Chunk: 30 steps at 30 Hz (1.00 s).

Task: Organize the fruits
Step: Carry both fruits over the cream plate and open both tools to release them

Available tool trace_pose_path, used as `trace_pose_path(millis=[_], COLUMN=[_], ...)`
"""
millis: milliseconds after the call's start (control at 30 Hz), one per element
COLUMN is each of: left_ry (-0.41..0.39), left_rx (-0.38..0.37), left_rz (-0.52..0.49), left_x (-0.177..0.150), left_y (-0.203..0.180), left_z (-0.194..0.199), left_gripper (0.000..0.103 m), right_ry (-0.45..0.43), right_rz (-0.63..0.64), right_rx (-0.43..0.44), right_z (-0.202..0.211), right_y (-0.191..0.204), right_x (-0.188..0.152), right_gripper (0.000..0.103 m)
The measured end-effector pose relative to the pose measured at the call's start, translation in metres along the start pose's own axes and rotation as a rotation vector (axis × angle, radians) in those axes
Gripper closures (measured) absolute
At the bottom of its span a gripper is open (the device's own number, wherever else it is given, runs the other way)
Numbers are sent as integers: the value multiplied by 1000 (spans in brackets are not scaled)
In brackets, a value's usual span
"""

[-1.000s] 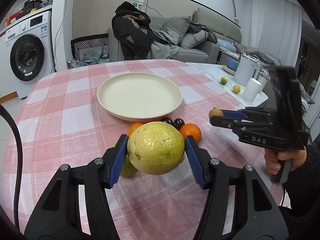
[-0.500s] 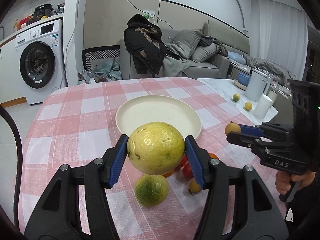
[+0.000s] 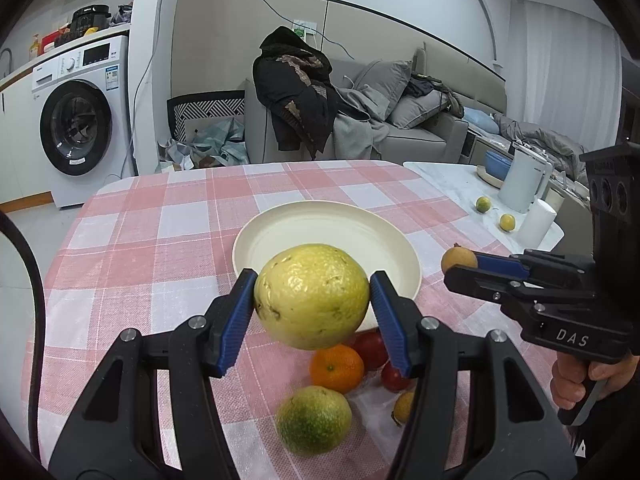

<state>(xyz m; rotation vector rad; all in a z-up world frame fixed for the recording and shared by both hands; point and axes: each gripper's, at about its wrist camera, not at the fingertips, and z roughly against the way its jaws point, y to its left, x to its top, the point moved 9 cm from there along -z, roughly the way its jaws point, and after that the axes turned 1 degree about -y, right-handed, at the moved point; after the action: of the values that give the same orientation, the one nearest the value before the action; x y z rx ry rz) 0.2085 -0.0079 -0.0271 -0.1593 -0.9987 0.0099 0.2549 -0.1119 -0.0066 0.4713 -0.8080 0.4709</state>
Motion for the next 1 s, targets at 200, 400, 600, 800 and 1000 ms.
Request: trace_pose_path(millis=[200, 400, 600, 800, 1000], left_ry=[-13, -31, -17, 0, 10], left_rx=[-23, -17, 28, 49, 61], left_rz=[23, 20, -7, -11, -20], left_x=[6, 9, 4, -1, -7], left_y=[2, 1, 1, 3, 5], left_z=[-18, -32, -48, -58, -62], left_gripper=[48, 48, 48, 48, 48], right_ry=[-2, -3, 36, 77, 94], right_rz=[-45, -79, -81, -68, -63], right_rx=[-9, -29, -35, -34, -39], right_z=[-13, -29, -45, -59, -64], right_y=[-9, -20, -27, -27, -29], right_x=[4, 3, -1, -8, -11], right_gripper=[75, 75, 75, 75, 75])
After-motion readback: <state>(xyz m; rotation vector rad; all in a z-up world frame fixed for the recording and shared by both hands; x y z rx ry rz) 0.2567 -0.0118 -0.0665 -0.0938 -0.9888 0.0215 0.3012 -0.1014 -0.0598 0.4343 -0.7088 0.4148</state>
